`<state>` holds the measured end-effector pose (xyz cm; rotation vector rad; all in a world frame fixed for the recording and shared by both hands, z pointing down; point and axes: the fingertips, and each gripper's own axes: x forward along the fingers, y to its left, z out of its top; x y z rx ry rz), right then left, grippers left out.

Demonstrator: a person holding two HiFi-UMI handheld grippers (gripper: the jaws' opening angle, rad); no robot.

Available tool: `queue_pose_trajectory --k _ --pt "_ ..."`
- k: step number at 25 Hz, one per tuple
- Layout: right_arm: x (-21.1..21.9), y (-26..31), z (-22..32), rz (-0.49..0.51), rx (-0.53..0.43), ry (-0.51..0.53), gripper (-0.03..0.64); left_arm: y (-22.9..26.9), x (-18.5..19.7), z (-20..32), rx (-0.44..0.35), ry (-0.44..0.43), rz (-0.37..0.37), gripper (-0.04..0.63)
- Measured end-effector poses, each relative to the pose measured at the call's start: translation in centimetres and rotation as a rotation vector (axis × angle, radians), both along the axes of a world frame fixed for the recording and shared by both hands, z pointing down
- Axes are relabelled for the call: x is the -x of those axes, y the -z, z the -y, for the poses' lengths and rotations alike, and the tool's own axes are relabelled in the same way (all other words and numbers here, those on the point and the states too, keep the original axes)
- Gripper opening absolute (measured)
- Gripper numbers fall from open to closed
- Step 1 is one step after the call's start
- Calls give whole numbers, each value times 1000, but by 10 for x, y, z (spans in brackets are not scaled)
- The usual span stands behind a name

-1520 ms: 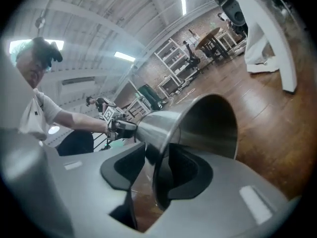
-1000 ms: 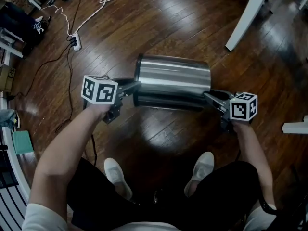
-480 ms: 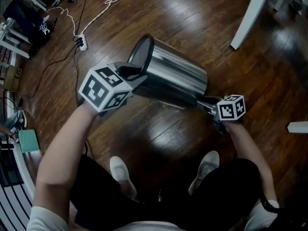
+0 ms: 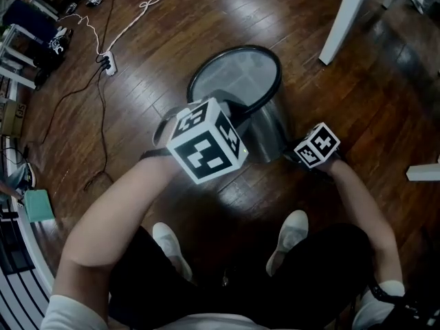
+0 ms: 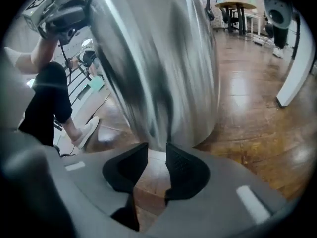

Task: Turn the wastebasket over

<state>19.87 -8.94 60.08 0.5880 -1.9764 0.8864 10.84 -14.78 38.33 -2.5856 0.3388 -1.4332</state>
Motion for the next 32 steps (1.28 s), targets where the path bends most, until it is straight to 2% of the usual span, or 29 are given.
queue_pose_trajectory --k 6,16,21,25,29,30,32 --pt "3 36 8 9 -64 36 117 -25 -16 -52 -85 -205 137 63" --pt "5 68 3 -34 -96 84 117 -71 14 -75 -152 -309 273 71" --pt "4 98 -7 -81 -111 117 115 -78 12 -73 -166 -323 264 72" --pt "9 139 -16 -126 -127 174 114 -74 16 -72 -126 -346 238 65" --pt "25 177 -30 -154 -163 219 114 -46 34 -82 -19 -340 155 60" --pt "29 186 -32 -161 -174 224 114 -34 39 -86 28 -333 112 60" --pt "37 203 -40 -173 -187 236 115 -9 48 -101 174 -329 -1 60"
